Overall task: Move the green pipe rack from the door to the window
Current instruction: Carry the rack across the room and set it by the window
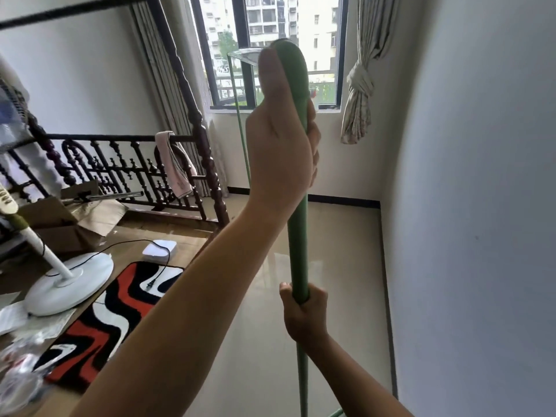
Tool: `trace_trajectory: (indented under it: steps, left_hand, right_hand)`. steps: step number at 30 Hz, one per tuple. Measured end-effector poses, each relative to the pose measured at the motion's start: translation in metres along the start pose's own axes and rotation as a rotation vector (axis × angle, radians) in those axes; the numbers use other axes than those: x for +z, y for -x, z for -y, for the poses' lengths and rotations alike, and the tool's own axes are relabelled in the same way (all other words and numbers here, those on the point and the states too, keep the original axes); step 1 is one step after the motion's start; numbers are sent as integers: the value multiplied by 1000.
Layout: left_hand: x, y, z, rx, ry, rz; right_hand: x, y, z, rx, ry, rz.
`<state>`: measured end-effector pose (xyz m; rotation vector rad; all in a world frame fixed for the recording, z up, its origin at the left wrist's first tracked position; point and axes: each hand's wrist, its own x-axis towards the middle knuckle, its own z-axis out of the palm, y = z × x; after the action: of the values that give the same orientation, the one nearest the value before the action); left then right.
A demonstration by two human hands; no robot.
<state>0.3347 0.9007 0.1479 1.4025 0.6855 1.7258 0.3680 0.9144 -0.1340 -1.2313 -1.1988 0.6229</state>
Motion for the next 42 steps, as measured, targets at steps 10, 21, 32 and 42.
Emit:
trace_trajectory:
  steps: [10,21,32,42]
  left_hand:
    - [77,-78,76,1,-52,-67]
    - [67,-190,156,31,-31,-36]
    - [89,-276,218,148,-47,-108]
    - [158,-359,291,142,-42,-57]
  right_hand:
    - [-44,-115,-45,22,-58,91]
    - [-4,-236,-81,7,-63,130]
    - [9,-331,-110,-3,-52,113]
    - [-17,-456,-163,-18,-79,103]
